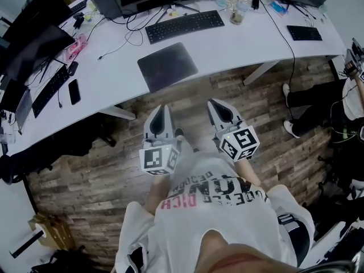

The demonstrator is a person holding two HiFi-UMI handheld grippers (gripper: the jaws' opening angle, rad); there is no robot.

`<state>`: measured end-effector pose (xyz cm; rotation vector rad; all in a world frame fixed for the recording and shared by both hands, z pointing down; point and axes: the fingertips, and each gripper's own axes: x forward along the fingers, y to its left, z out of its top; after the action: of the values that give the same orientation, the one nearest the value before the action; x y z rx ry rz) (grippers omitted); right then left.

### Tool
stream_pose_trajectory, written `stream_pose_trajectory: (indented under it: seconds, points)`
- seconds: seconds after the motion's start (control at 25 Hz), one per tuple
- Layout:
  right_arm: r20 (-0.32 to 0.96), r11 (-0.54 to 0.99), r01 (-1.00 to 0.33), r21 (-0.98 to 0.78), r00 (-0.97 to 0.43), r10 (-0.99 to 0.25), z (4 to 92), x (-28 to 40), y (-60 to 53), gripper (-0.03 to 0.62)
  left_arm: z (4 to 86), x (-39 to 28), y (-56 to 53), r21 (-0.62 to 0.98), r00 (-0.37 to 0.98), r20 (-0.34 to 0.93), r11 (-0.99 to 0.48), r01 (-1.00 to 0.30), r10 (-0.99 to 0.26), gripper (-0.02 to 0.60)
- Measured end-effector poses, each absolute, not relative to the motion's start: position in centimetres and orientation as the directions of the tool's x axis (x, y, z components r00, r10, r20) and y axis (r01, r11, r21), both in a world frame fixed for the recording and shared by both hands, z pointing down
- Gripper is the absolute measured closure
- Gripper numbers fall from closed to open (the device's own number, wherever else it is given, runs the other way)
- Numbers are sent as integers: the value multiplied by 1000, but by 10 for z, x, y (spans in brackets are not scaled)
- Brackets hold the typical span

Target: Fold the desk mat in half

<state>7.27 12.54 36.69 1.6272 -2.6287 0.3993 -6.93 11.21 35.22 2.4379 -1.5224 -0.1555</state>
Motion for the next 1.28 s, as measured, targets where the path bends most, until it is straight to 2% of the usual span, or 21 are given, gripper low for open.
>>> stream_pose_trajectory:
  seconds: [0.72,1.28]
  points:
    - [172,397,-895,-204,-432,-885,373,30,11,597,357,-99,-3,267,553,67,-519,-812,-831,578]
    - [202,348,-917,-195,-385,-901,373,37,-14,597,365,-112,-39,296,533,96,-487,-822,-841,578]
